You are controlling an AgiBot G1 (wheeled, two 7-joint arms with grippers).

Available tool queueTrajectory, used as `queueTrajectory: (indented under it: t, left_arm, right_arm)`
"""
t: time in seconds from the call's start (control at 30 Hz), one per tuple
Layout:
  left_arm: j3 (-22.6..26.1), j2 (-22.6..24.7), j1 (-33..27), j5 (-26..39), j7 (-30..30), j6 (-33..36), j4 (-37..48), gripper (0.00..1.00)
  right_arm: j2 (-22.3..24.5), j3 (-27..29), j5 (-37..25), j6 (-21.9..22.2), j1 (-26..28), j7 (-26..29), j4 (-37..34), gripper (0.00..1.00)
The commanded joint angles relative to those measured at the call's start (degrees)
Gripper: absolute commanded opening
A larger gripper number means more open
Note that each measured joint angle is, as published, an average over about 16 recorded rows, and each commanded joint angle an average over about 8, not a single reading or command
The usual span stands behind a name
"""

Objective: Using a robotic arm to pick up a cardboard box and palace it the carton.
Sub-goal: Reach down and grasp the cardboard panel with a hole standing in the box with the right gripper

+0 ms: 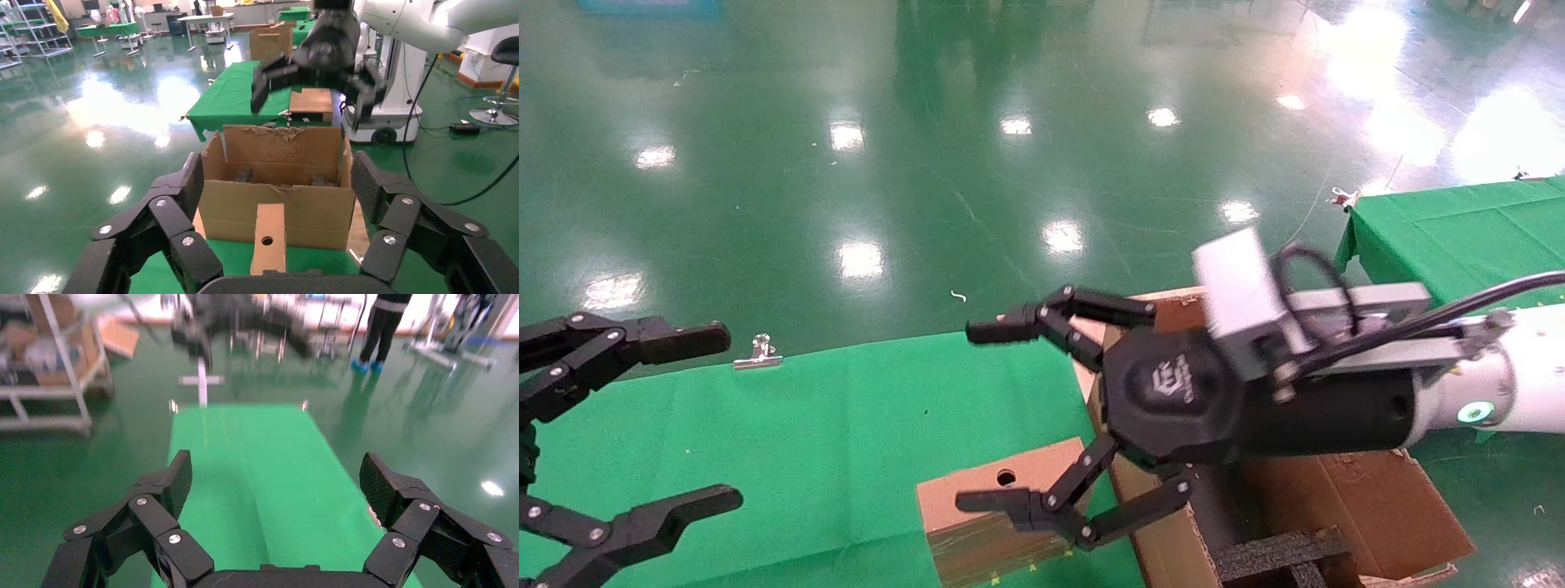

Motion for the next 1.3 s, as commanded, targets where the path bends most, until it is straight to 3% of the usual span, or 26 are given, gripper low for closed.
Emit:
queueTrajectory:
  t: [0.03,0.43,0.77,1.2,1.3]
  left_arm:
    - [0.0,0.0,0.0,0.0,0.0,0.0,0.0,0.0]
    - [0.0,0.0,0.0,0.0,0.0,0.0,0.0,0.0]
    - [0.0,0.0,0.0,0.0,0.0,0.0,0.0,0.0]
    - [0.1,0.0,0.0,0.0,0.0,0.0,0.0,0.01]
    - [0.1,0.0,0.0,0.0,0.0,0.0,0.0,0.38]
  right_arm:
    - [-0.1,-0.9,-2.1,-0.3,0.9,-0.2,0.3,1.0]
    - [-6.7,-10.6,-19.2,-2.7,7.0,-5.2,-4.3,1.0]
    - [-11.9,-16.5,-30.9,-1.0,12.2,-8.4,-5.5,1.0]
    - [-16.6,-21.8,-42.2,-1.5,18.2,-9.9,-7.3,1.0]
    - [-17.4,-22.9,-43.4,-2.2,19.2,-10.6,-8.2,1.0]
